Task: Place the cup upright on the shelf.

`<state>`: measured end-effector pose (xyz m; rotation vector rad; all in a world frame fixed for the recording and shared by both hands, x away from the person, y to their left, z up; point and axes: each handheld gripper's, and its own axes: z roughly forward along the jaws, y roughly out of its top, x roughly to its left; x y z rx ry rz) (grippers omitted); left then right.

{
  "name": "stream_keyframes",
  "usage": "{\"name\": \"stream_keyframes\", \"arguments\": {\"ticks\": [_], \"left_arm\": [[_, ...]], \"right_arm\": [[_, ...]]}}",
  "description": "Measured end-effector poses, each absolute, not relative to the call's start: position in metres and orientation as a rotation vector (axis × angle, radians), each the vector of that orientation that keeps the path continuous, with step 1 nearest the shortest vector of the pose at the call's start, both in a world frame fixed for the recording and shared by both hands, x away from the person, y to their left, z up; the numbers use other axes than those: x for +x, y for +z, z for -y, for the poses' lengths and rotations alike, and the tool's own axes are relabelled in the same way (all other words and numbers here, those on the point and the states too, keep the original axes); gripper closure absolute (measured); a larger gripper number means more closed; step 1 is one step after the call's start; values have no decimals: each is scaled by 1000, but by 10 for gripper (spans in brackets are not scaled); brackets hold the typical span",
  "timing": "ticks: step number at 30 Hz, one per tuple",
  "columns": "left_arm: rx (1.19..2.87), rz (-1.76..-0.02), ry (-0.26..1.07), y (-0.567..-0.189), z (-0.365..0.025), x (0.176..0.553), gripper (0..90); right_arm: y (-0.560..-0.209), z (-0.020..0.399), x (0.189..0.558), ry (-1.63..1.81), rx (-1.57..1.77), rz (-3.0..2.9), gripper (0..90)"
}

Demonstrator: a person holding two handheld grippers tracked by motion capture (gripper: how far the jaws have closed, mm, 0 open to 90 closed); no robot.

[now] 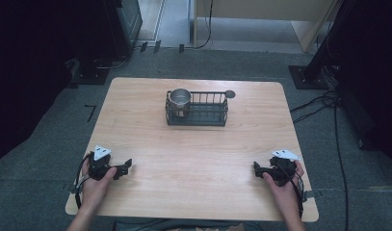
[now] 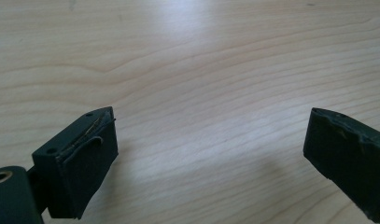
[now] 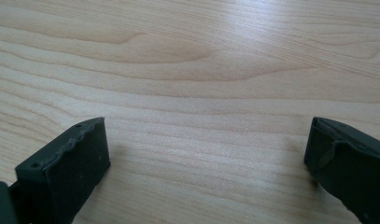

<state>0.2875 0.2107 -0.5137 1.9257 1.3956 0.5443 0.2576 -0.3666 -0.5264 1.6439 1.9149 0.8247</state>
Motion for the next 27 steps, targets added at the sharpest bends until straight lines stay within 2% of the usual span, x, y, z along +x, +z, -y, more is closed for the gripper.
{"name": "stream_keyframes", "arguments": {"ticks": [17,27], "left_arm": [[1978,-1479,610,-517,-244,264,45],[1974,-1483,612,-517,-247,264,45]], "right_arm": [[-526,367,257,825,1646,-1915,0],[-526,367,257,826,1647,-1914,0]]}}
